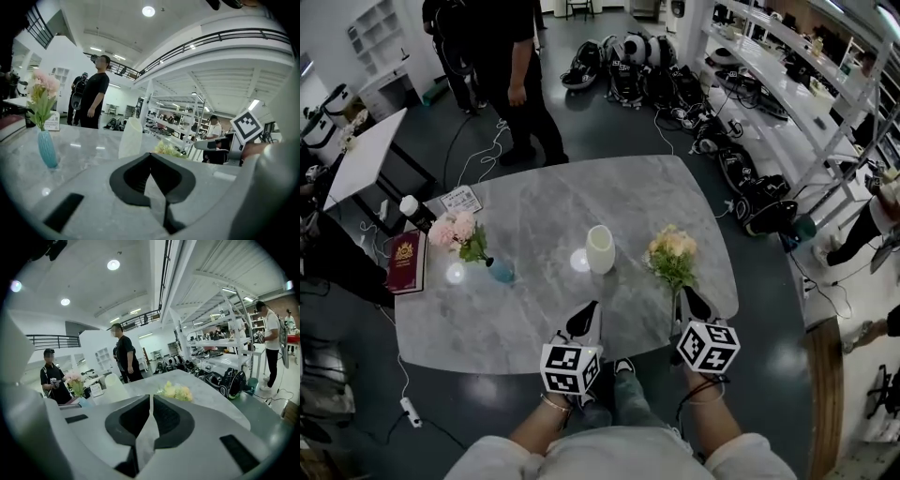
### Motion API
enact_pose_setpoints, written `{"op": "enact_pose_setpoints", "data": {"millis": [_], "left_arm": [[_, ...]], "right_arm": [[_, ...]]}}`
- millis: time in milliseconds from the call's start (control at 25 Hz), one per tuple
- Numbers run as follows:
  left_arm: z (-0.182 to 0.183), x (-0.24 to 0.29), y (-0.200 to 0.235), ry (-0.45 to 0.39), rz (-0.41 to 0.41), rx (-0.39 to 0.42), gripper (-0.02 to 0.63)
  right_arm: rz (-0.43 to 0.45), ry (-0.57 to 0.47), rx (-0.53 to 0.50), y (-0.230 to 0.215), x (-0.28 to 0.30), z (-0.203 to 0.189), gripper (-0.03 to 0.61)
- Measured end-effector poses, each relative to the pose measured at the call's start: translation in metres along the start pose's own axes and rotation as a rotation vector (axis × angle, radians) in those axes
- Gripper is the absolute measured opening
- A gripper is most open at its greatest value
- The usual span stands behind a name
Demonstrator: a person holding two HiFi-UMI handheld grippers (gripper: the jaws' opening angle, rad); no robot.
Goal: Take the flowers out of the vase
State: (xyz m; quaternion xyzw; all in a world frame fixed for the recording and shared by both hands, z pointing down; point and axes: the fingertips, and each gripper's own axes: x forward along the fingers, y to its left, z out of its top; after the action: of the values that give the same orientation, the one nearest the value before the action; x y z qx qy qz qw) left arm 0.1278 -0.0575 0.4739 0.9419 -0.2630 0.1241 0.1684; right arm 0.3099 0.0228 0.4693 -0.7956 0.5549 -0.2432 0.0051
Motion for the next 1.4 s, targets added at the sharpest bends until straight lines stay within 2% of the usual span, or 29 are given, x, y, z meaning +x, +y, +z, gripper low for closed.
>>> {"op": "enact_pose_setpoints", "data": {"millis": [160,360,720,1080,1400], "left_arm": [[0.023,-0.019,0.009,-0.051,0.027,0.007,0.008],[0.035,-0.038,0.018,-0.108,0.07,0.012,0.009],[0.055,-0.056,0.032,-0.146,0.138,0.023,0.008],[0.086,-0.083,0.065,-0.197,0.261,-0.002,0.008],[0.1,-0.113,0.083,-0.235,0.342,-0.005,0.008]], "right_arm": [[0.044,-0.033,-0.028,0.031,-0.002,0.015,0.017],[0.108,-0.07,-0.069,0.064,0.005,0.024,0.009],[0.17,-0.08,-0.09,0.096,0.008,0.035,0.009],[0.35,-0.117,-0.132,0.177,0.013,0.062,0.009],[0.436,-0.097,-0.196,0.216,0.014,0.059,0.009]]}}
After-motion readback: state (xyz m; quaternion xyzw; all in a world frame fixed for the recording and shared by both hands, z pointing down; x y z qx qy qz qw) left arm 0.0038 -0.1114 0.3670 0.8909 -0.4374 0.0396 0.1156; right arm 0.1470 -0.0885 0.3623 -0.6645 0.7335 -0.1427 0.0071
